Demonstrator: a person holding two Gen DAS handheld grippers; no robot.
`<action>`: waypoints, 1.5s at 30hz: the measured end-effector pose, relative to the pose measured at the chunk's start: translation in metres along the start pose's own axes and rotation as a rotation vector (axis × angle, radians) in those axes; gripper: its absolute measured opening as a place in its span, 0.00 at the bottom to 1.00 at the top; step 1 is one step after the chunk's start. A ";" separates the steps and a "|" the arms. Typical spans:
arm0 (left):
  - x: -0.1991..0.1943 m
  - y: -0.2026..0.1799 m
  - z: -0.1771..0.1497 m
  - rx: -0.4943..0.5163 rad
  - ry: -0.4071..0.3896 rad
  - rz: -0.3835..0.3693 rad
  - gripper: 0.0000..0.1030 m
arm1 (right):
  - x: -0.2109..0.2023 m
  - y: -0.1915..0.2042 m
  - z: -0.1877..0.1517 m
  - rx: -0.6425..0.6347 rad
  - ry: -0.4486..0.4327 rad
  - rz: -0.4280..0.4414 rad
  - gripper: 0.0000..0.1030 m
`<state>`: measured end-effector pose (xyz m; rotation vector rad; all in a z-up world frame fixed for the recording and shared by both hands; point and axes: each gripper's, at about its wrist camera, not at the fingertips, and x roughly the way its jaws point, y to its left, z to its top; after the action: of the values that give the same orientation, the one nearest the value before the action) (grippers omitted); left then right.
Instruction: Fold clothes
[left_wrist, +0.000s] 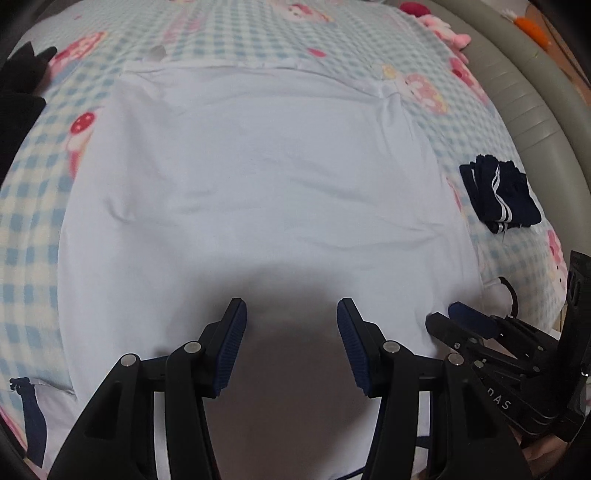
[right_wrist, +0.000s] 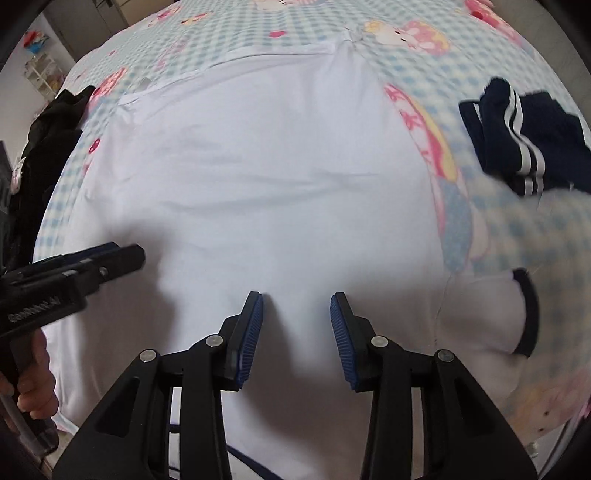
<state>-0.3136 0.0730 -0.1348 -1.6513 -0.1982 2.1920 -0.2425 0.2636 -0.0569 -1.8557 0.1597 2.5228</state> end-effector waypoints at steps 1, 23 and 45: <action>0.005 -0.002 0.001 0.007 -0.008 0.002 0.52 | 0.003 -0.003 -0.004 -0.002 -0.015 -0.002 0.38; -0.054 -0.041 -0.160 0.040 -0.262 0.184 0.53 | -0.019 0.017 -0.132 -0.090 -0.320 -0.022 0.38; -0.091 0.006 -0.271 -0.205 -0.286 0.053 0.52 | -0.014 -0.021 -0.206 -0.057 -0.293 0.012 0.38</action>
<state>-0.0367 0.0007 -0.1357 -1.4480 -0.4760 2.5153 -0.0407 0.2673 -0.1057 -1.4789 0.0974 2.7957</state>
